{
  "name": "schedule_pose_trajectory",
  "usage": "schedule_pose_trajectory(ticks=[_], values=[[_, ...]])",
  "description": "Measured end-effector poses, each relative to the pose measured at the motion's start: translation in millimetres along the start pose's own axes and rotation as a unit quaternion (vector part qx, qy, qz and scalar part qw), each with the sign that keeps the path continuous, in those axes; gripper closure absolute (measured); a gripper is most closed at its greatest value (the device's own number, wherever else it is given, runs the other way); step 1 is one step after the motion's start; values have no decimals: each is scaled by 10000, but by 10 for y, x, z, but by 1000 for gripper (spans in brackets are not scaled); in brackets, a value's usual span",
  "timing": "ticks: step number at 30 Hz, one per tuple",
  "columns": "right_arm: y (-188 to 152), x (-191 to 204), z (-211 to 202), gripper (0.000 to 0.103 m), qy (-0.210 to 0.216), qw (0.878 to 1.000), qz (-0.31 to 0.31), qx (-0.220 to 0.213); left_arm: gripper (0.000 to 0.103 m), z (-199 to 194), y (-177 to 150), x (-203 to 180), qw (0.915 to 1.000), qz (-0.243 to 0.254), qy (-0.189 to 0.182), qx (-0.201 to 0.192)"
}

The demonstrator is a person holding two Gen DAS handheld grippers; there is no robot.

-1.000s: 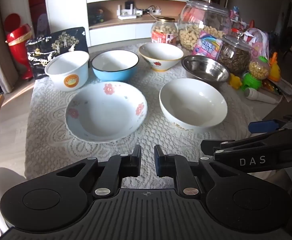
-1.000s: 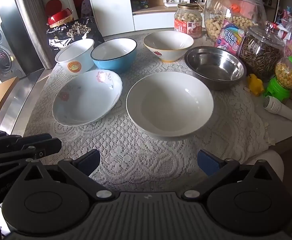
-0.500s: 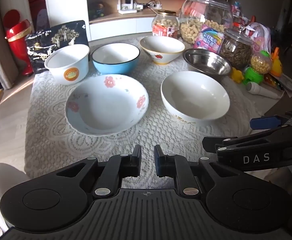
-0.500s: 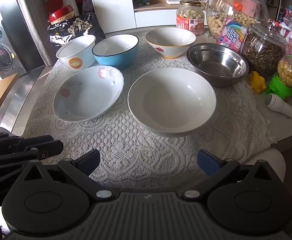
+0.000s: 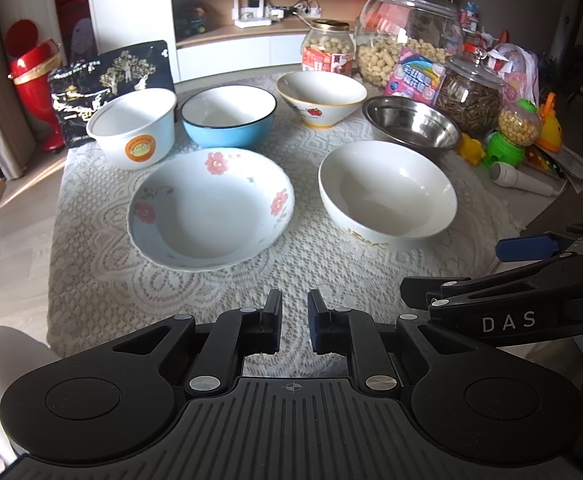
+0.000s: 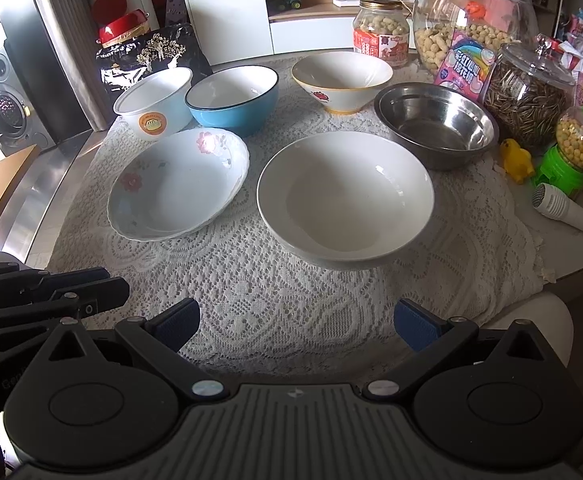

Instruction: Organize plates and bowls

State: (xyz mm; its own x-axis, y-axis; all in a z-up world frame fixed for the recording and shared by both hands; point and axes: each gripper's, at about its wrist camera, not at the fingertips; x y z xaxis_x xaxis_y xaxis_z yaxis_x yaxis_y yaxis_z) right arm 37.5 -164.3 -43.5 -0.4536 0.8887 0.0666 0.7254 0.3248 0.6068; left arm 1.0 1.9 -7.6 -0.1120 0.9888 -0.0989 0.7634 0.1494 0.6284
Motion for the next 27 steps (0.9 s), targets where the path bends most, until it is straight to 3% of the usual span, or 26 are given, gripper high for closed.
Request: schedule_pose_trajectory(ticks=[27], values=[[1, -4, -22, 0, -13, 10000, 8, -36, 86, -17, 12, -4, 10000, 22, -13, -10]])
Point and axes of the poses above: each gripper's, at about its wrist camera, not at the fingertips, and z roughly the way its jaws point, x to its left, y to its top, and after that the axes turned 6 degrees about -z, right-handed
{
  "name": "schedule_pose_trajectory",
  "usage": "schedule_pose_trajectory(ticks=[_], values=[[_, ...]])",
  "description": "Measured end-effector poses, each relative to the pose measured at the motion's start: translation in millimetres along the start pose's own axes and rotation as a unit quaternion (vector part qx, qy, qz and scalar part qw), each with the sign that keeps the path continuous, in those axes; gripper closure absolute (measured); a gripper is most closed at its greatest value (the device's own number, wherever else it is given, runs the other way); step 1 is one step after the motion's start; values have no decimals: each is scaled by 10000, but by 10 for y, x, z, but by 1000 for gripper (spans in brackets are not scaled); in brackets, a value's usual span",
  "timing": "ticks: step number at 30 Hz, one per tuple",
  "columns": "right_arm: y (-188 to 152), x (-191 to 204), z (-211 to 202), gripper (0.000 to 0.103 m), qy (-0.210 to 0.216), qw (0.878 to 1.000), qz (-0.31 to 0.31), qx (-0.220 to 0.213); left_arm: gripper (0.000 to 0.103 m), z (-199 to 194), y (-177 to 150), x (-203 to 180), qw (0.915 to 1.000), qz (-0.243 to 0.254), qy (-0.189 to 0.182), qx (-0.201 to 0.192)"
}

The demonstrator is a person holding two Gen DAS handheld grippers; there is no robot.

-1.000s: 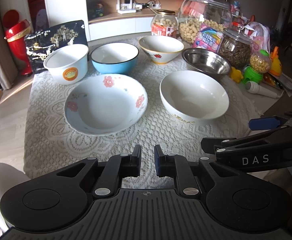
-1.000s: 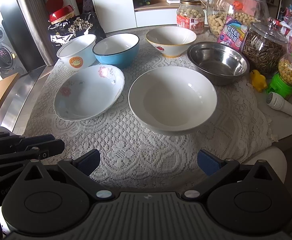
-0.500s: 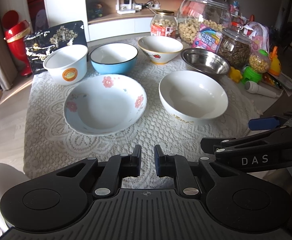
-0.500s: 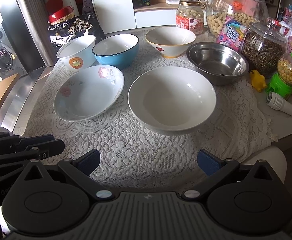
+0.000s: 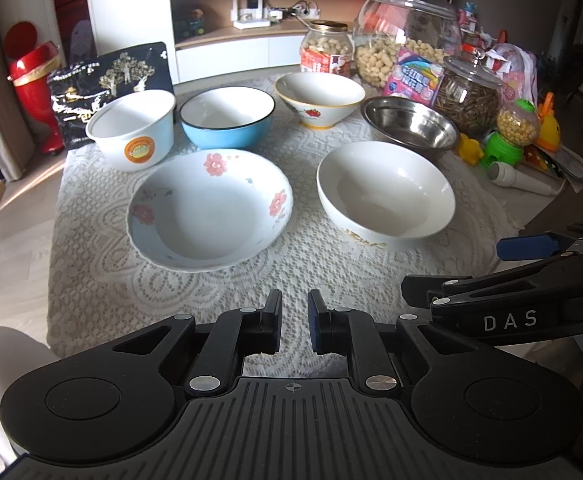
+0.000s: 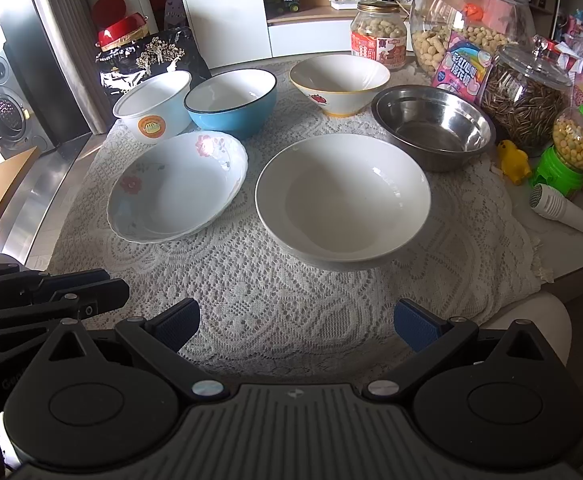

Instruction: Organize plates and bowls

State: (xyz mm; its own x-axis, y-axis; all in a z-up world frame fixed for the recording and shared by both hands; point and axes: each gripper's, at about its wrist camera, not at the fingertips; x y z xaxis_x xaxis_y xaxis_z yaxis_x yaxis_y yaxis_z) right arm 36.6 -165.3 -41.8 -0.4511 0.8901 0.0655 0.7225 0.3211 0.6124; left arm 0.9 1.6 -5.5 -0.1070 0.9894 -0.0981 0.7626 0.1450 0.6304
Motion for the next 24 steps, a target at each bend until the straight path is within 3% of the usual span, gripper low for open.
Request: schedule_pose_trajectory(ticks=[24], values=[[-18, 1, 5, 0, 37, 10000, 41, 3, 86, 25, -37, 16, 10000, -34, 33, -16]])
Point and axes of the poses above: each gripper's, at about its wrist camera, not at the fingertips, and z roughly the way its jaws point, x to its left, y to its top, and after that the axes turned 6 degrees about -z, right-handed
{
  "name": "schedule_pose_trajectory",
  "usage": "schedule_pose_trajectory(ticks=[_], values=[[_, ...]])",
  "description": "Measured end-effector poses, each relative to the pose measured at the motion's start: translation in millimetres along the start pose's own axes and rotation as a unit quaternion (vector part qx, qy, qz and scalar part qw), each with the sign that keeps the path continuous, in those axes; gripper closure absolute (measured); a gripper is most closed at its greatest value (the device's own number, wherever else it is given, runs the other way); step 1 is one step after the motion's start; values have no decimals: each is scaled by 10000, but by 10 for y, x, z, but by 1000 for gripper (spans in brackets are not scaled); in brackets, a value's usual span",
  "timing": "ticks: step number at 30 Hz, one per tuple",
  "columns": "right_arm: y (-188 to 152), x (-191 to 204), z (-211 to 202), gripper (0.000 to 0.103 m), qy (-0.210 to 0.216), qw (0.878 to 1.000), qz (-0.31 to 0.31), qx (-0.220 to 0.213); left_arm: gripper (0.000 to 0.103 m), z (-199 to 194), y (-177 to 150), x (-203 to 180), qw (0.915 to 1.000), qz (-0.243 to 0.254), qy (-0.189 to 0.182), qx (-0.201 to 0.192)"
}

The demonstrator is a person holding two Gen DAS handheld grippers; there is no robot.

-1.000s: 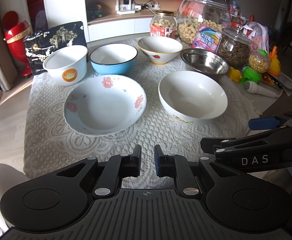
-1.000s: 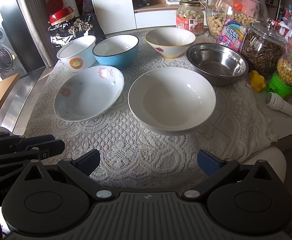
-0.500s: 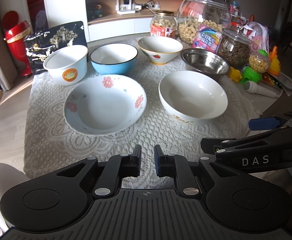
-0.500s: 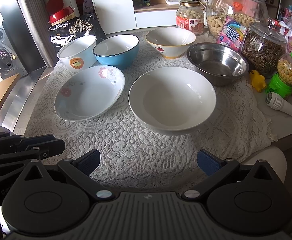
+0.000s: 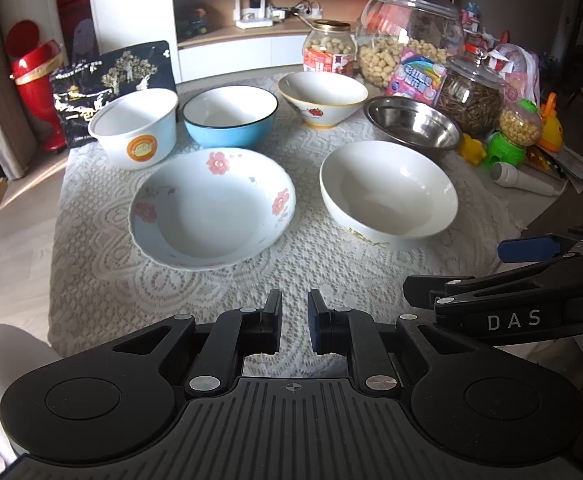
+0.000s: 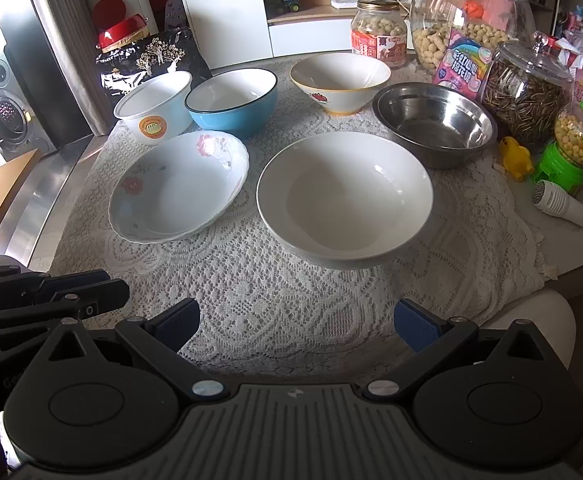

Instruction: Organize plates and bowls

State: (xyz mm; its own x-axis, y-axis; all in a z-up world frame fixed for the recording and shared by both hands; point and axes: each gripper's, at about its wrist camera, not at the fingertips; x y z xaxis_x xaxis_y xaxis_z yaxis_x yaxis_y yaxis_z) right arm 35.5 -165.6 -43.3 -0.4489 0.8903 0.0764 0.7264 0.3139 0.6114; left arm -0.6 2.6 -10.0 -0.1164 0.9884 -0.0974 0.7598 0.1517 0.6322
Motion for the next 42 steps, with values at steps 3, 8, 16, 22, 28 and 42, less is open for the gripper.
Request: schedule_pose_trajectory(ticks=[3, 8, 16, 22, 28, 42], values=[[0, -11, 19, 0, 17, 10000, 13, 12, 86, 25, 1, 7, 10000, -24, 19, 22], [4, -54, 70, 0, 91, 9999, 28, -64, 86, 65, -10, 27, 9999, -113, -58, -32], [28, -342, 313, 0, 407, 9977, 335, -428, 86, 167, -25, 50, 9981, -227, -252, -521], [170, -346, 440, 0, 265, 9944, -398, -938, 85, 417, 140, 249, 9915, -1009, -371, -730], [769, -219, 612, 0, 847, 9821, -1237, -1138, 84, 671, 413, 722, 9897, -1353, -199, -434], [1757, 269, 1961, 62, 1561, 9768, -1302, 683, 84, 938, 535, 1762, 9545, -2957, 235, -297]])
Point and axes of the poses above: each gripper's, at about its wrist camera, not at the fingertips, and z roughly the way its jaws point, x to its left, y to its top, and after that the axes turned 6 degrees about -z, right-handed
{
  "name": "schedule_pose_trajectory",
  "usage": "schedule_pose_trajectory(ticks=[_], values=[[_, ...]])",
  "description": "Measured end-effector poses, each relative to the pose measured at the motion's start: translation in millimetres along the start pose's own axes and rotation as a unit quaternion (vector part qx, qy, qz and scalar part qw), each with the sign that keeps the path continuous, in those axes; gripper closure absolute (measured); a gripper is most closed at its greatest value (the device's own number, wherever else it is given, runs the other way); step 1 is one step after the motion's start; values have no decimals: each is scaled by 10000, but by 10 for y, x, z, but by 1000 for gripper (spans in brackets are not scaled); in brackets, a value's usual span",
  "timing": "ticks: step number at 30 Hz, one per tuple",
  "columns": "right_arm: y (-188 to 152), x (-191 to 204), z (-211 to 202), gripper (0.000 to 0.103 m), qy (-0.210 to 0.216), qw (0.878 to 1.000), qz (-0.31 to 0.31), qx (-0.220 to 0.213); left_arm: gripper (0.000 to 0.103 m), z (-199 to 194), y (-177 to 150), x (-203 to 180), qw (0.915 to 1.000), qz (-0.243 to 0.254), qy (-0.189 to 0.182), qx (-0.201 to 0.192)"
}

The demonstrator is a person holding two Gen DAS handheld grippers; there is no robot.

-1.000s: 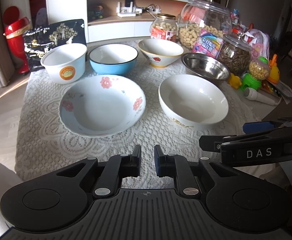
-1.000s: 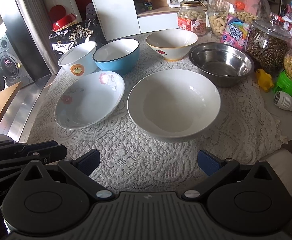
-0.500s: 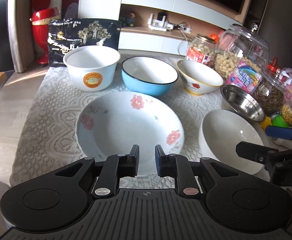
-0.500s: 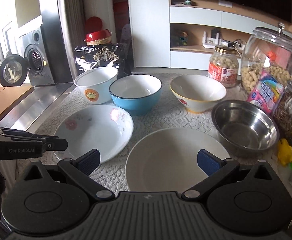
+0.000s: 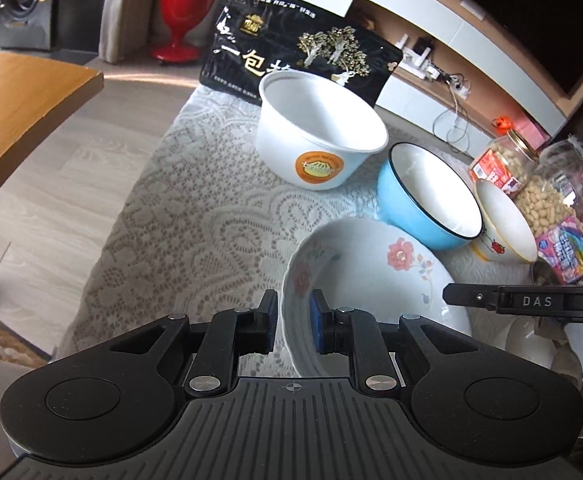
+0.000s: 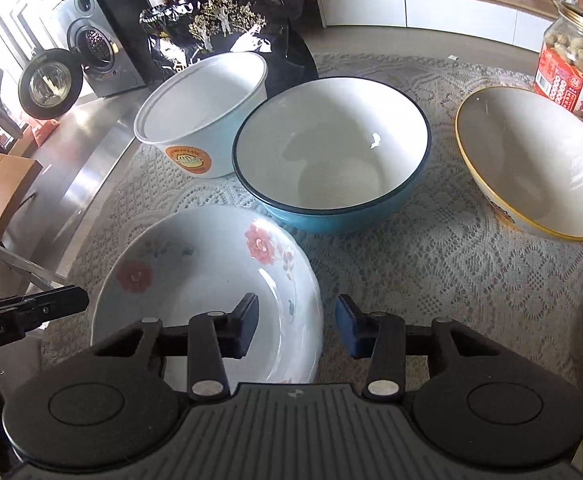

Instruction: Organize plates and bowls

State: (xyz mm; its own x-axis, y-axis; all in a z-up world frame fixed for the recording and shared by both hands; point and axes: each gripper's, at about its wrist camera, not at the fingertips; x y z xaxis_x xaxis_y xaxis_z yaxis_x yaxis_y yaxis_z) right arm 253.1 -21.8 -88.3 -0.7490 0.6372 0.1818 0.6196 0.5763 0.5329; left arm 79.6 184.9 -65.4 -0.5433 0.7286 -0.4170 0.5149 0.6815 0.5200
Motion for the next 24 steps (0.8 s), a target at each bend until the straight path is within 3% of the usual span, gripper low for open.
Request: schedule_pose_trajectory(ticks=[6, 12, 13, 15, 20, 24], values=[[29, -73, 272, 62, 28, 9993, 187, 327, 84, 248, -8, 144, 9987, -333, -23, 379], [42, -5, 337, 60, 136, 9982, 323, 483, 83, 506, -60, 211, 9918, -568, -420, 1069], [36, 16, 336, 60, 96, 9982, 315, 497, 82, 500, -53, 203, 9909, -593, -531, 1083], [15, 41, 341, 59, 166, 9972, 412, 603, 66, 478, -6, 160, 9911, -526, -508, 1111], [-90, 172, 329, 59, 742, 9928, 466, 814, 64, 481, 190, 279, 9952, -612, -131, 758], [-104, 112, 322, 59, 845, 9918, 631, 727, 65, 482, 205, 337, 9944, -702, -201, 760]])
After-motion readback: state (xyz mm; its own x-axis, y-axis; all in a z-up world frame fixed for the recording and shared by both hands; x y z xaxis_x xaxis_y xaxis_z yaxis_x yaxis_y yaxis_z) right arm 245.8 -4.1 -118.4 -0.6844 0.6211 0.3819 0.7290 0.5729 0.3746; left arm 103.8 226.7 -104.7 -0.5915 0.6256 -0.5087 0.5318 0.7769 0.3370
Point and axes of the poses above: each gripper's, at about its wrist camera, not at the fingertips, and z roughly the way its jaws point, x to its left, y to its top, and after that the axes turned 6 degrees about -z, right-handed
